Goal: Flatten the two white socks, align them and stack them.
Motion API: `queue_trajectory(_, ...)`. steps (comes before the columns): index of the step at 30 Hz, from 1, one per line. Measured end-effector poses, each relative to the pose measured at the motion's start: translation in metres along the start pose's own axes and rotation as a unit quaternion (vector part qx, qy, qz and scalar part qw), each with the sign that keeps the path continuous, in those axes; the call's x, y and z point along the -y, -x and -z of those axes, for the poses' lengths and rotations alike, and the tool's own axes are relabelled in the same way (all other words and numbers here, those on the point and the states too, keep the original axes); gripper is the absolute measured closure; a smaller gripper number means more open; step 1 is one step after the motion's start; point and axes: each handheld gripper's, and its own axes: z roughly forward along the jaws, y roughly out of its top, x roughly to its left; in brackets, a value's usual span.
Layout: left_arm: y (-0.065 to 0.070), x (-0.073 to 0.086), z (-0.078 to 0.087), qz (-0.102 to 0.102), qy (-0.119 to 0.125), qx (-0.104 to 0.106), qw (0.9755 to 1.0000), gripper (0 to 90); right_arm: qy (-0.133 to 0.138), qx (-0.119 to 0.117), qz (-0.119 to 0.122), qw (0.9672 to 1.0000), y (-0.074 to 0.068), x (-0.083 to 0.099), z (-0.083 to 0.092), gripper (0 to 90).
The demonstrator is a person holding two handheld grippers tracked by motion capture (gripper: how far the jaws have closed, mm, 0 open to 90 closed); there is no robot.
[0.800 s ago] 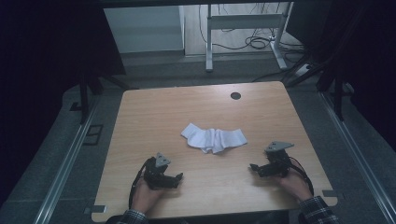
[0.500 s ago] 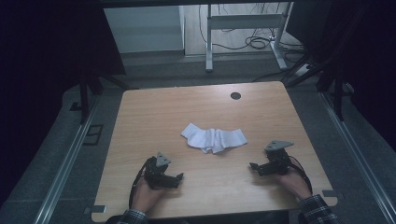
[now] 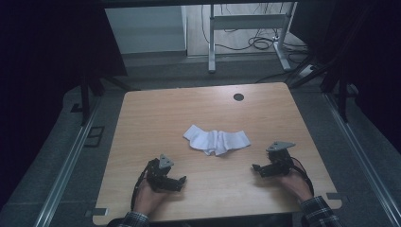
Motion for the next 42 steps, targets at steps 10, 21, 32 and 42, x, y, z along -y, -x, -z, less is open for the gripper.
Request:
queue_trajectory(10, 0.0, 0.0, 0.0, 0.0, 0.0, 0.0, 1.0, 0.0, -0.013, -0.013, -0.006, 0.9998, 0.002, -0.004, 0.002, 6.2)
queue_trajectory(21, 0.0, 0.0, 0.0, 0.002, 0.0, -0.001, 1.0, 0.0, 0.007, -0.031, -0.022, 0.9993, 0.011, -0.017, 0.008, 7.0)
queue_trajectory(32, 0.0, 0.0, 0.0, 0.002, 0.0, -0.001, 1.0, 0.0, -0.011, -0.037, -0.045, 0.9982, 0.018, -0.047, 0.003, 7.9)
queue_trajectory(42, 0.0, 0.0, 0.0, 0.002, 0.001, -0.001, 1.0, 0.0, -0.012, -0.012, -0.055, 0.9983, 0.025, -0.086, 0.0, 17.2)
